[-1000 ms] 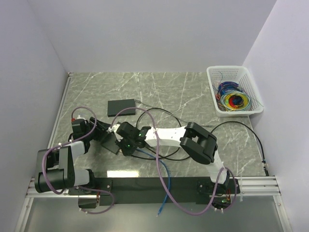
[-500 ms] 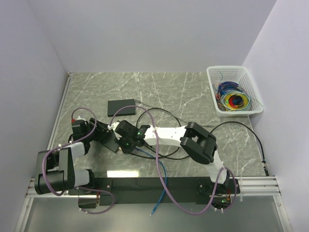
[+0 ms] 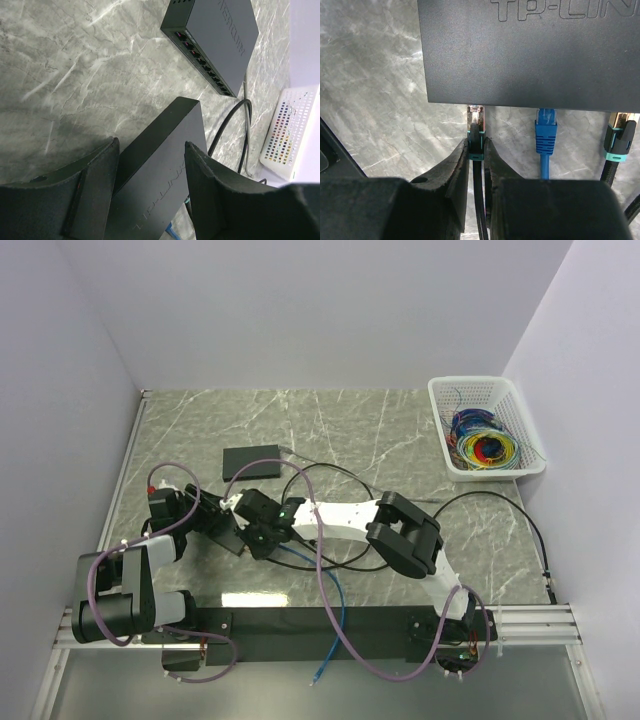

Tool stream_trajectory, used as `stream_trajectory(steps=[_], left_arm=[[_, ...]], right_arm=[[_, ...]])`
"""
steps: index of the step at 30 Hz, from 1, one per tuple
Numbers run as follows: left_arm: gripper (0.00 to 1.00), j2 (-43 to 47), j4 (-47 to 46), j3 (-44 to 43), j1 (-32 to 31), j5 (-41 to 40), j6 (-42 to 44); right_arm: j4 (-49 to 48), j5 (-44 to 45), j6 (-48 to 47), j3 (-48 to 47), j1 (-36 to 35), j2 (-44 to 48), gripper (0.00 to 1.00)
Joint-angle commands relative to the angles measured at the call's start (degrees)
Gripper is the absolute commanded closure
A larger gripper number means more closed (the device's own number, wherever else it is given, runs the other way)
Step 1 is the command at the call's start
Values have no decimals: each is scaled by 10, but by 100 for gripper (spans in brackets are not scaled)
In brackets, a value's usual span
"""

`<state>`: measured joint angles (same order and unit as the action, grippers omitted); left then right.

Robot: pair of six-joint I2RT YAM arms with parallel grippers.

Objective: Insert the plug into the switch port

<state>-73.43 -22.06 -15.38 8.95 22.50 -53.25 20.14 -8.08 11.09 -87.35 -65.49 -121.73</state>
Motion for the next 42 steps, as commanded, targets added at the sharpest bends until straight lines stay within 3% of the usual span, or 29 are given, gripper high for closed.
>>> stream_trajectory(steps=[1,20,34,42], left_arm=[[40,7,-5,5,-6,14,-4],[39,30,-14,40,-45,17,-38],[39,30,-7,84,-84,24,-35],[39,20,0,86,-111,15,-40]], right_arm=[[-42,12,7,-22,-3,-3,100],[-103,72,-19,-36,2,6,100],[-321,6,-63,108,53,77,100],[-303,-62,-96,-24,60,9,100]])
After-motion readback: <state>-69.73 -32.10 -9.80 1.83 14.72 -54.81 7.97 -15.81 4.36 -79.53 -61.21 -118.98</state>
